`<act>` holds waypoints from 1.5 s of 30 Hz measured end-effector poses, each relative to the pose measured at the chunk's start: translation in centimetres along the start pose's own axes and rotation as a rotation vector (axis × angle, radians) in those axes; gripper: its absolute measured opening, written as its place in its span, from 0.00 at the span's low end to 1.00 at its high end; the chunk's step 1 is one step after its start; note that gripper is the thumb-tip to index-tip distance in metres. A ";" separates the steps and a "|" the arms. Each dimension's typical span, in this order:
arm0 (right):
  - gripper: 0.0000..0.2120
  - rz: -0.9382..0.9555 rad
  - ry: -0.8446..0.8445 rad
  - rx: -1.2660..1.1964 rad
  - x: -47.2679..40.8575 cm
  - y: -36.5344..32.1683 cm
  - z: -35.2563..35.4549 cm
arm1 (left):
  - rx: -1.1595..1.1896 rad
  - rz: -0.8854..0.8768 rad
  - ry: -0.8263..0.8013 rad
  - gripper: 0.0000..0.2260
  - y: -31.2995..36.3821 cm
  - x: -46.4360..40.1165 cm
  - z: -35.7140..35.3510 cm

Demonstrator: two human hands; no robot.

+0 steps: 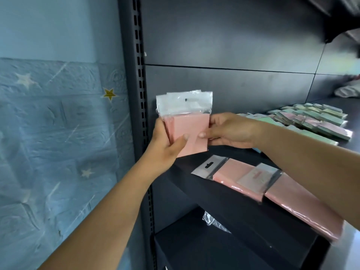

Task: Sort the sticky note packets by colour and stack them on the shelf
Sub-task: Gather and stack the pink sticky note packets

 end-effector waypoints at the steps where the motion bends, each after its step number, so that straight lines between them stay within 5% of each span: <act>1: 0.10 -0.006 0.032 0.051 0.0 0.4 0.4 | -0.037 0.035 -0.033 0.18 -0.4 -0.1 -0.3; 7: 0.09 -0.068 0.095 0.141 0.0 2.6 1.0 | -0.147 0.107 -0.097 0.19 -1.6 1.0 -1.6; 15: 0.12 -0.124 0.122 0.144 -0.5 3.4 1.5 | -0.130 0.206 0.039 0.25 -3.4 1.7 -1.3; 21: 0.11 -0.176 0.173 0.195 -3.4 3.2 2.6 | -0.450 0.304 0.152 0.17 -3.7 -1.5 -0.7; 27: 0.05 -0.160 0.208 0.115 -5.3 3.8 3.5 | -0.680 0.388 0.194 0.21 -4.3 -2.6 -0.4; 35: 0.06 -0.126 0.224 0.131 -6.8 3.7 3.6 | -0.474 0.405 0.274 0.28 -5.3 -2.7 0.2; 38: 0.13 -0.103 0.235 0.135 -7.1 3.9 3.8 | -0.443 0.432 0.241 0.25 -6.2 -3.3 0.6; 45: 0.15 -0.041 0.092 0.040 -8.2 4.6 2.0 | -0.490 0.384 0.198 0.26 -6.5 -3.2 0.2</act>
Point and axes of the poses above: each hand's wrist, its own x-axis away from the middle knuckle, its own z-axis out of the back of the hand, y = z × x, the point moved 10 cm from there along -x, towards the middle knuckle, and after that the axes turned 10 degrees about x, right-handed, at the moved point
